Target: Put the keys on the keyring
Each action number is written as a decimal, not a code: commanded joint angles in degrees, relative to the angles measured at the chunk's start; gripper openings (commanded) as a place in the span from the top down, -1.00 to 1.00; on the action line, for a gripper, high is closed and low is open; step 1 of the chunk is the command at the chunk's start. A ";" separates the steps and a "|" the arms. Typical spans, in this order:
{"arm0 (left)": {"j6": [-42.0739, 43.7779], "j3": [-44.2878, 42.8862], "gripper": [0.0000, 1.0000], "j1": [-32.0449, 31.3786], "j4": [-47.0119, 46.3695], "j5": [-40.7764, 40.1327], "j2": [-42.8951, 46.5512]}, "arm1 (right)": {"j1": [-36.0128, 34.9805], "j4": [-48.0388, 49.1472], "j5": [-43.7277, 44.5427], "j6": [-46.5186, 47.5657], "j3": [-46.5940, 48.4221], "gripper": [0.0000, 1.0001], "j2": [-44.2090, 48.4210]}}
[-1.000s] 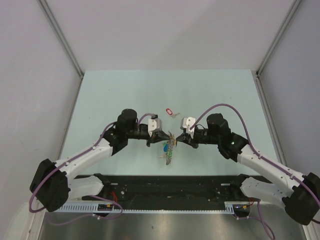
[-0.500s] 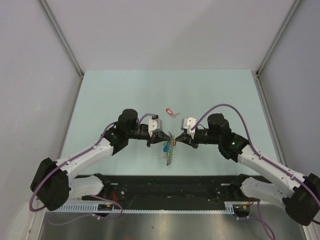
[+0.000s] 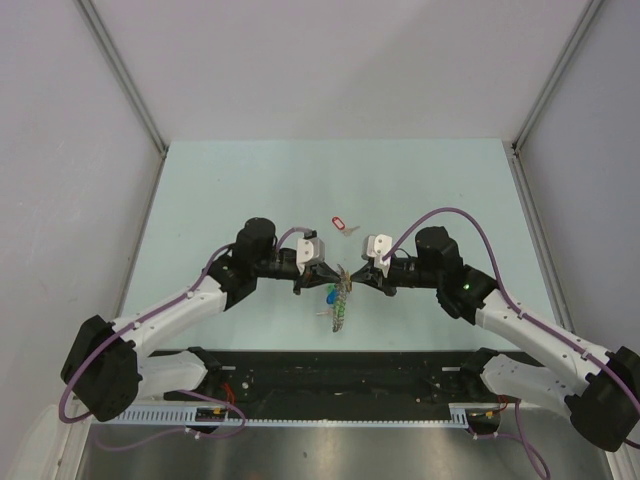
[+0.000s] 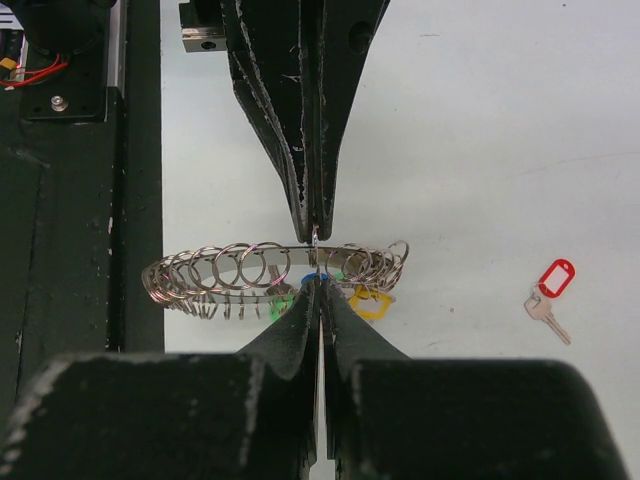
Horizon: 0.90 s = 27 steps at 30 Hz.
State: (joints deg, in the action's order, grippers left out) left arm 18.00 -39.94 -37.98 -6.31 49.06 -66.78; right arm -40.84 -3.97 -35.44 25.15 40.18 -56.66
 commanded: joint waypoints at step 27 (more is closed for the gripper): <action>-0.60 -1.45 0.99 -0.26 -3.54 1.13 0.25 | -0.38 1.68 -1.21 0.43 1.12 1.00 0.76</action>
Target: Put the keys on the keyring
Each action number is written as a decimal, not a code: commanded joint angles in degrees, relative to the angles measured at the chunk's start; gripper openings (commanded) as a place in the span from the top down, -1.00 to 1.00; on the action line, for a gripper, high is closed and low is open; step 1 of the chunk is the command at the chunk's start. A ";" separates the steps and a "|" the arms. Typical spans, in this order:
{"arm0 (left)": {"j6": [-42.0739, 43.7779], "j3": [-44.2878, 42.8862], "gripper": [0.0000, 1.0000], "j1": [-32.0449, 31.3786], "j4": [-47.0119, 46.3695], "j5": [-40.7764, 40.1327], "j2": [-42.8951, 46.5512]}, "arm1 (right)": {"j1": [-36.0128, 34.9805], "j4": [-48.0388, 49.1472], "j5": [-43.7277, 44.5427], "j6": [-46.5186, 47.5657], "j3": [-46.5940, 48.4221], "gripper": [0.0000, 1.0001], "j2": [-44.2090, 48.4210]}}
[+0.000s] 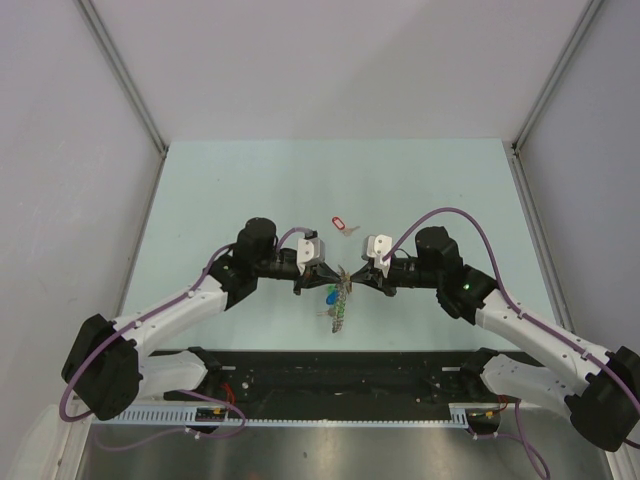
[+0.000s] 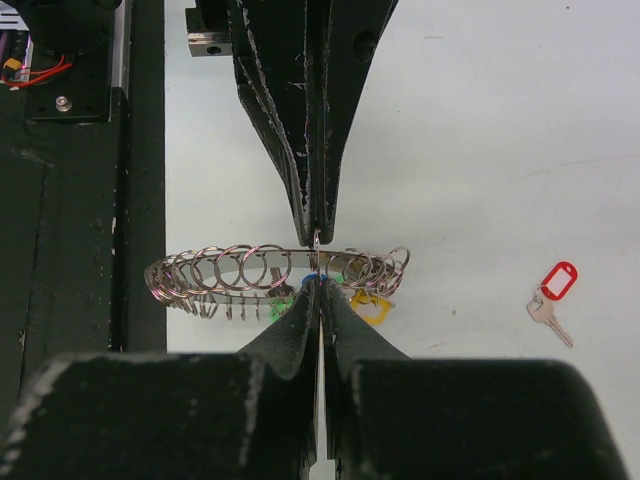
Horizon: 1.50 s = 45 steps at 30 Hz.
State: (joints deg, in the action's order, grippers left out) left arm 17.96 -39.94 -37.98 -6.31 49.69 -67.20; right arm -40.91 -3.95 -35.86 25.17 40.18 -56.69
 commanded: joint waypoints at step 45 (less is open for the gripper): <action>-0.82 -1.45 0.99 -0.26 -3.80 0.76 0.75 | -0.58 2.19 -0.36 0.06 1.13 1.00 -0.53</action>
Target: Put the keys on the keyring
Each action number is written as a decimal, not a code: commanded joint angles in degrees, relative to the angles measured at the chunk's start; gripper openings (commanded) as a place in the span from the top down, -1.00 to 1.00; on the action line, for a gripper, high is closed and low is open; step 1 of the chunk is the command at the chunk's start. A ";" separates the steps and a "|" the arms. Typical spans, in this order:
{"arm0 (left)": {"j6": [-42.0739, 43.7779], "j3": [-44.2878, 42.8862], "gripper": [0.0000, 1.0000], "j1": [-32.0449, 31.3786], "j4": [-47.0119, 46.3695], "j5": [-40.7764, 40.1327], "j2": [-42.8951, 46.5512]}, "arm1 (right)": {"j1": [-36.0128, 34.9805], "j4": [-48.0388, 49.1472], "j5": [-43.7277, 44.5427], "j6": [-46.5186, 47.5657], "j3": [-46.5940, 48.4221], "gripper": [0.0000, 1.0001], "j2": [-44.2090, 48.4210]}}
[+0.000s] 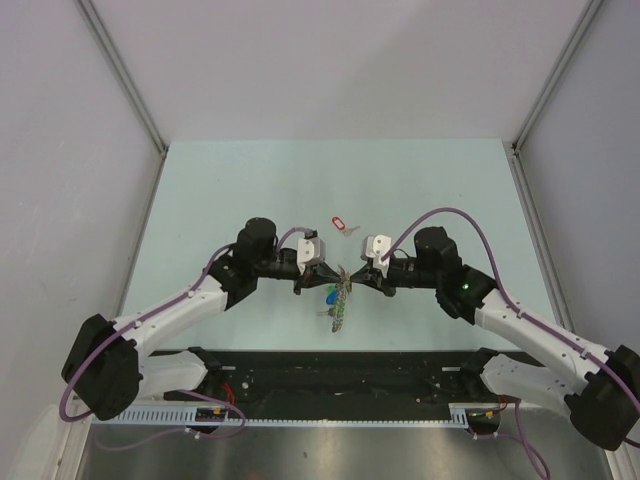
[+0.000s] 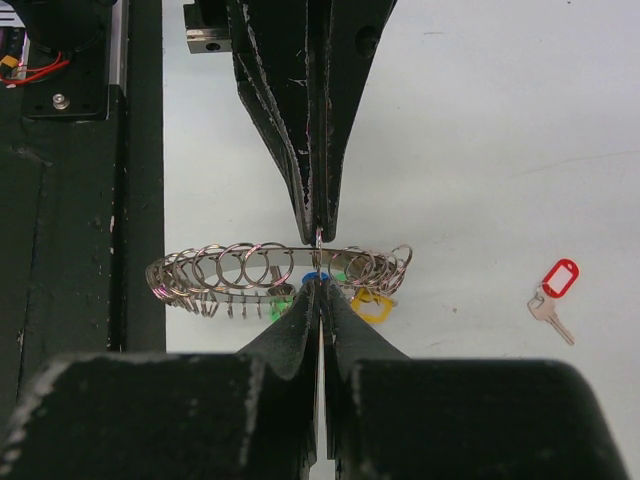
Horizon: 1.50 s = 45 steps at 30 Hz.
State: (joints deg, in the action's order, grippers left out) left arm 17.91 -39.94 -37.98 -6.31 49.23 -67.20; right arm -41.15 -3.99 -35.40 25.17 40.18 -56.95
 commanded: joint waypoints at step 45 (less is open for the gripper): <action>-9.21 -0.22 0.99 -1.22 -8.46 -5.37 0.66 | -3.41 4.52 3.32 -0.03 1.12 1.00 -0.53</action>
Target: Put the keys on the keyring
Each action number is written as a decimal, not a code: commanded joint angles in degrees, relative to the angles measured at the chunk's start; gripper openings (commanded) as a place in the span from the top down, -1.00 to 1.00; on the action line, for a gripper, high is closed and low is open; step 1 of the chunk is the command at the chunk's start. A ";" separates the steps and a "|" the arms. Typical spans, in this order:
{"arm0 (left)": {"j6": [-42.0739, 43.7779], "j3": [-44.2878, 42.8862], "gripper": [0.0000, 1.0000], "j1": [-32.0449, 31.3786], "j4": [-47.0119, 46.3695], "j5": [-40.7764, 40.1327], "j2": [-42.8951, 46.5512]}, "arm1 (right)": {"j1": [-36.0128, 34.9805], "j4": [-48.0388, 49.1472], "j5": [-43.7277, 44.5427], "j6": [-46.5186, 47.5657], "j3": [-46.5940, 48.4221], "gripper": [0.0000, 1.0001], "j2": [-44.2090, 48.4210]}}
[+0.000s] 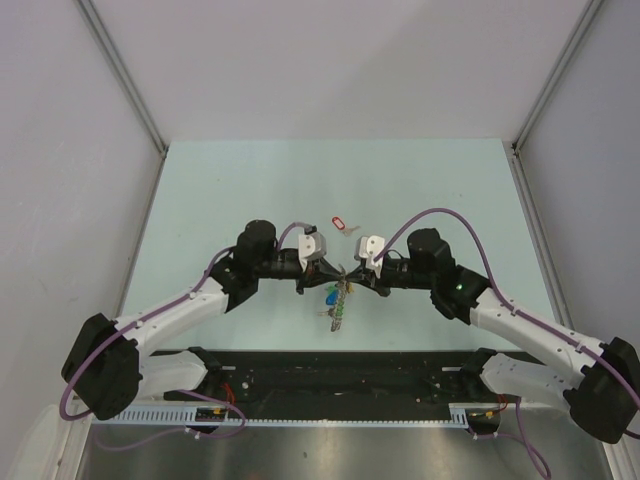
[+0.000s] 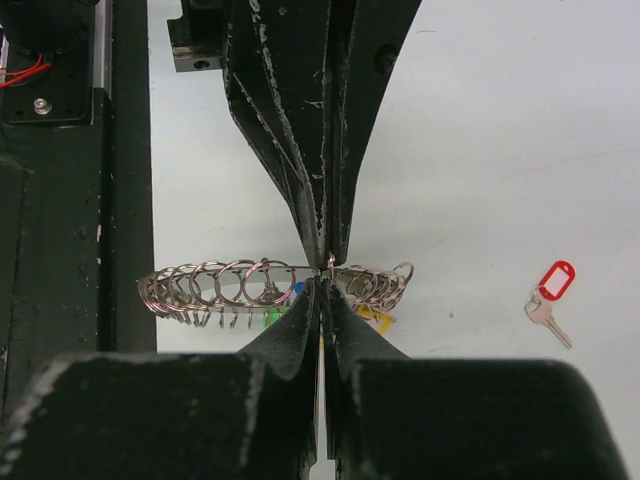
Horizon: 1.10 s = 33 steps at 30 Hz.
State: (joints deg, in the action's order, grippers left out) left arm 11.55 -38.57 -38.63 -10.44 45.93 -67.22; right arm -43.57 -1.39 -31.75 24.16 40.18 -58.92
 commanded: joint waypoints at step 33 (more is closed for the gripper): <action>-27.99 11.49 1.00 -0.57 -31.22 -13.67 9.30 | -3.01 5.16 6.16 -1.04 -0.81 0.81 1.17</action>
State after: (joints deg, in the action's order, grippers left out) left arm -13.52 -28.01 -39.18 -28.91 33.63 -60.90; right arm -46.06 -0.34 -27.40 25.15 40.16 -58.81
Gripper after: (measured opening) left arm 0.005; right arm 0.029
